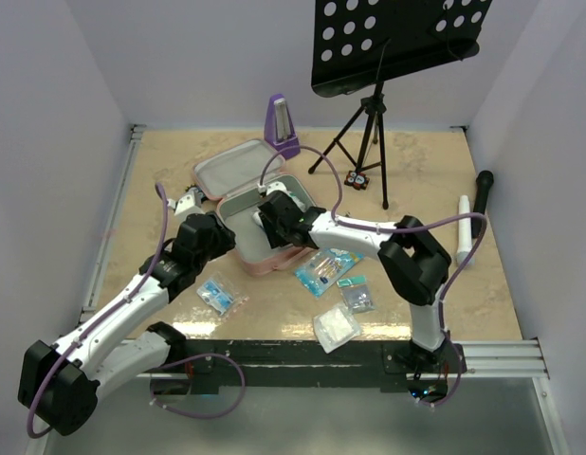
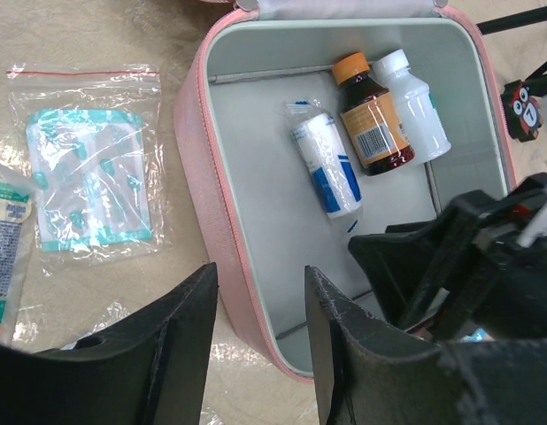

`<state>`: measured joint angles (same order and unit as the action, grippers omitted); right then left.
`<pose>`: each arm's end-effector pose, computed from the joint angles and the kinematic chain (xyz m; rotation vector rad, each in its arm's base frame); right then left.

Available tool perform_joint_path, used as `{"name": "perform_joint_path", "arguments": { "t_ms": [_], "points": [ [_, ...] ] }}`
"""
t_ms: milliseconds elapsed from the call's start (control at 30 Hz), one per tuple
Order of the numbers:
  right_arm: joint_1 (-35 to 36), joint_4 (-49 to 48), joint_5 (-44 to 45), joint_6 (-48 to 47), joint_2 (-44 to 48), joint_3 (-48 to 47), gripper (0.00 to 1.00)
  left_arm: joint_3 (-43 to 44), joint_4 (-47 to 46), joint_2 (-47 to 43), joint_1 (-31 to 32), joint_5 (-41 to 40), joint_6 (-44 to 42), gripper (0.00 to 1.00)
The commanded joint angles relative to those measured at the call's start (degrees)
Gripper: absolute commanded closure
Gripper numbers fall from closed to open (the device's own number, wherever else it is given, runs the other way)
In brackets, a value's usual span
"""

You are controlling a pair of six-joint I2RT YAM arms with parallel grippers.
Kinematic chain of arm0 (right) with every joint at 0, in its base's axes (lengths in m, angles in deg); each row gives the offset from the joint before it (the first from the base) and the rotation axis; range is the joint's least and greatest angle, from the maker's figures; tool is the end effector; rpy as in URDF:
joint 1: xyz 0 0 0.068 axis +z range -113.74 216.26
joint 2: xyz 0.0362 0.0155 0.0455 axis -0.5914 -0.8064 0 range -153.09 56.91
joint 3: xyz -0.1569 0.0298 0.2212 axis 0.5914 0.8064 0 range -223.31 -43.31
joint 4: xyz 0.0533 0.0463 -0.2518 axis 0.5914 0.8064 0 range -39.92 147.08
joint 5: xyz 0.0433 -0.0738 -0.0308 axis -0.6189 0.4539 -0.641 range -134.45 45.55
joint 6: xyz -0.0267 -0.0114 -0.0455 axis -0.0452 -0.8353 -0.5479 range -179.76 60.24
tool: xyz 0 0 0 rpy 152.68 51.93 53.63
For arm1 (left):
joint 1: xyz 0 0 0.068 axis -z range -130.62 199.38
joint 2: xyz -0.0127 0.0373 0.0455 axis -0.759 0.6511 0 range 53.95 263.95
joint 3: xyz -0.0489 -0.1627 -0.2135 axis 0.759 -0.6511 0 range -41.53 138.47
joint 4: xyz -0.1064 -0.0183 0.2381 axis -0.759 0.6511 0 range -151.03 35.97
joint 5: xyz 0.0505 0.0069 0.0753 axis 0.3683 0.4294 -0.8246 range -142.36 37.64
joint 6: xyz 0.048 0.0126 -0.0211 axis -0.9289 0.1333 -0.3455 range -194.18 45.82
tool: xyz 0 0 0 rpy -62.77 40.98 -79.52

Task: Organize the medicine kit
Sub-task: Place the pill bottle in the medicine box.

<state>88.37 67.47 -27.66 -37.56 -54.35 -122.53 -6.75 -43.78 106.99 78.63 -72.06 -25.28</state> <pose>0.2695 0.3297 0.1983 -0.4923 2.3490 0.2532 0.1806 -0.0873 0.2423 -0.5613 2.1048 -0.4118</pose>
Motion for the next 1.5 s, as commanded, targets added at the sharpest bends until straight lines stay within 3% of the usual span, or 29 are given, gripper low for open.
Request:
{"name": "perform_joint_path", "arguments": {
  "t_ms": [0, 100, 300, 633, 967, 1267, 1467],
  "points": [
    [0.3, 0.5, -1.4, -2.4, -2.5, -3.3, 0.53, -0.1, -1.7, 0.0, -0.4, 0.4, 0.1, 0.52],
    [0.3, 0.1, -0.7, -2.4, -3.4, -3.5, 0.55, 0.1, -1.6, 0.0, -0.3, 0.4, 0.0, 0.52],
    [0.0, -2.4, 3.1, -0.6, -3.3, -3.8, 0.68, -0.1, -1.3, 0.0, -0.3, 0.3, 0.0, 0.52],
    [-2.3, -4.6, 2.4, 1.9, -5.6, -7.0, 0.62, -0.6, -1.5, 0.1, -0.3, 0.4, 0.2, 0.52],
    [-4.7, -4.6, 2.6, 1.1, -8.3, -11.2, 0.62, -0.9, -1.8, 0.5, -0.3, 0.5, 0.4, 0.52],
    [-2.9, -4.1, -0.4, -0.3, 1.2, -6.7, 0.56, -0.9, -1.6, -0.3, -0.3, 0.3, 0.2, 0.52],
    [-0.2, -5.3, -5.4, -0.1, 0.2, -8.4, 0.67, -0.6, -1.6, -0.5, -0.4, -0.1, 0.6, 0.52]
  ]
}}
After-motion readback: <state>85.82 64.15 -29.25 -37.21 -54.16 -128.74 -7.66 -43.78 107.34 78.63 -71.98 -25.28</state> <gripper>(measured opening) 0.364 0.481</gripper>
